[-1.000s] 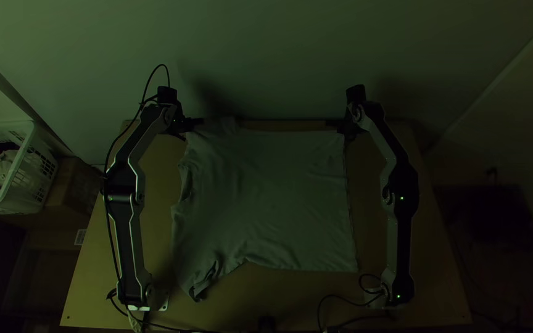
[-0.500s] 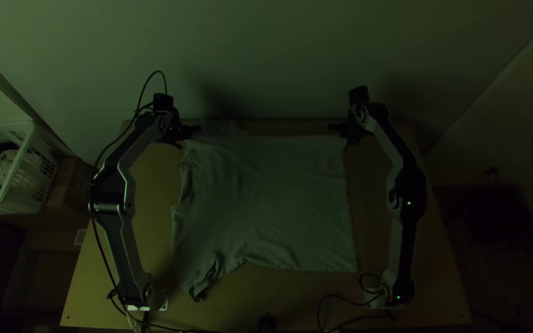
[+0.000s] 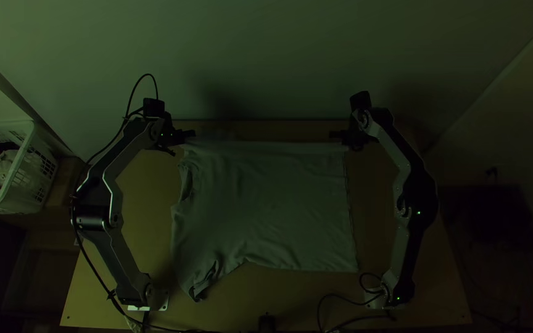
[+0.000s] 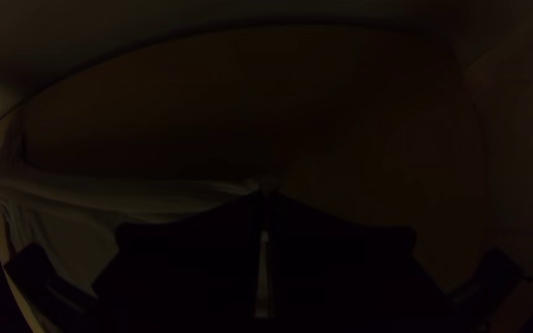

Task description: Fold the t-shirt

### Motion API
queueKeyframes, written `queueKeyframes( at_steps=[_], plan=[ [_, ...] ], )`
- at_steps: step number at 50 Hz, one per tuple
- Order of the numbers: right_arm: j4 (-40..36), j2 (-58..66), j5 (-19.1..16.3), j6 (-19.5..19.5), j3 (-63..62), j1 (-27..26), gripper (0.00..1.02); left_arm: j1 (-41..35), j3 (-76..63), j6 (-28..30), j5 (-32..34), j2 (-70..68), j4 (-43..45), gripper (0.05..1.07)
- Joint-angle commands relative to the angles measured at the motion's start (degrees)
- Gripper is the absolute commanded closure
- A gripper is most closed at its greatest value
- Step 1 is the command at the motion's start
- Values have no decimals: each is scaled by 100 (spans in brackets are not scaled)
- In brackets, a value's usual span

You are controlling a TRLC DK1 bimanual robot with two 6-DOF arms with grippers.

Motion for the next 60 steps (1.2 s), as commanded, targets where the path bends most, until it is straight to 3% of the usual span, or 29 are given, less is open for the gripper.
queueKeyframes(
  at_steps=[1,60],
  plan=[
    [13,-406,81,-40,-285,33,100,88,-339,45,-20,-435,52,105],
    [865,-2348,195,39,-3809,270,100,-343,-3731,-368,-46,-2544,746,105]
  ],
)
